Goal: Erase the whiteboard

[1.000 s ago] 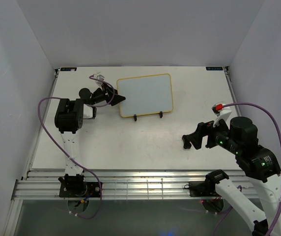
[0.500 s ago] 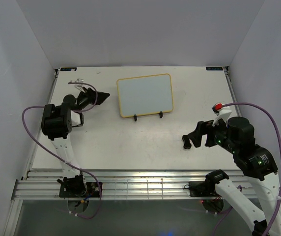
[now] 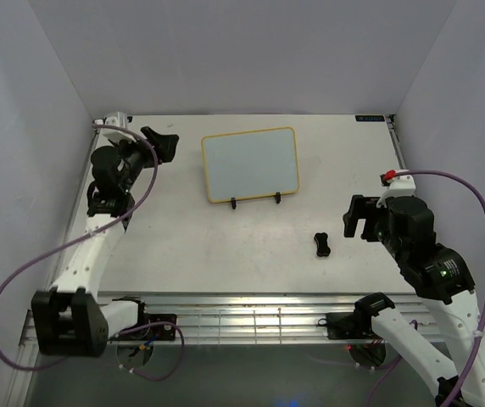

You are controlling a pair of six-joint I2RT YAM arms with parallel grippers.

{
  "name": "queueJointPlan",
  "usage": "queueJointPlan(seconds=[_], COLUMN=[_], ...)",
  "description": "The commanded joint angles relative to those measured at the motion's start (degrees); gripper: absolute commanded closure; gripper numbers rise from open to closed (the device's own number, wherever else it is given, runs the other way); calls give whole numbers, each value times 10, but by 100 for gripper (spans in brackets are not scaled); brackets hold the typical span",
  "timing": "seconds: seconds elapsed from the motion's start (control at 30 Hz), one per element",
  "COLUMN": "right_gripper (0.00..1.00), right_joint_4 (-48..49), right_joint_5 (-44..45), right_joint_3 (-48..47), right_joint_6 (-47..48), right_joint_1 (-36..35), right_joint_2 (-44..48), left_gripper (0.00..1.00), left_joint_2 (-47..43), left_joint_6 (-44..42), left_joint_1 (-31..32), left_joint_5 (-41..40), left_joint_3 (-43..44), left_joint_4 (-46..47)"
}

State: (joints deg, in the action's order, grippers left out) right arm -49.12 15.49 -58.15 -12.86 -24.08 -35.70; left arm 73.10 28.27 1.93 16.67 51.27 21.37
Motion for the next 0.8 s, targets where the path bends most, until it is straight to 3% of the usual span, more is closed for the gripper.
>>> queueJointPlan(seconds=[0.0,0.17,0.4,0.77], right_gripper=[10,10,10,10], right_joint_4=[0,-32,-70,-88], right_joint_5=[88,84,79,102], right_joint_3=[-19,-62,-86,-79], right_joint_6=[22,28,40,52], right_joint_1=[1,1,2,2], right_joint_2=[17,31,64,97], left_gripper=[2,2,2,2], left_joint_2=[-133,-357,-523,-521], left_joint_6=[-70,-131,-153,-169], left_joint_1=[10,12,13,30], left_joint_5=[-89,-133,-158,-204], left_joint_3=[-17,-49,-3,57], left_joint_4=[-285,-463,-599,-694])
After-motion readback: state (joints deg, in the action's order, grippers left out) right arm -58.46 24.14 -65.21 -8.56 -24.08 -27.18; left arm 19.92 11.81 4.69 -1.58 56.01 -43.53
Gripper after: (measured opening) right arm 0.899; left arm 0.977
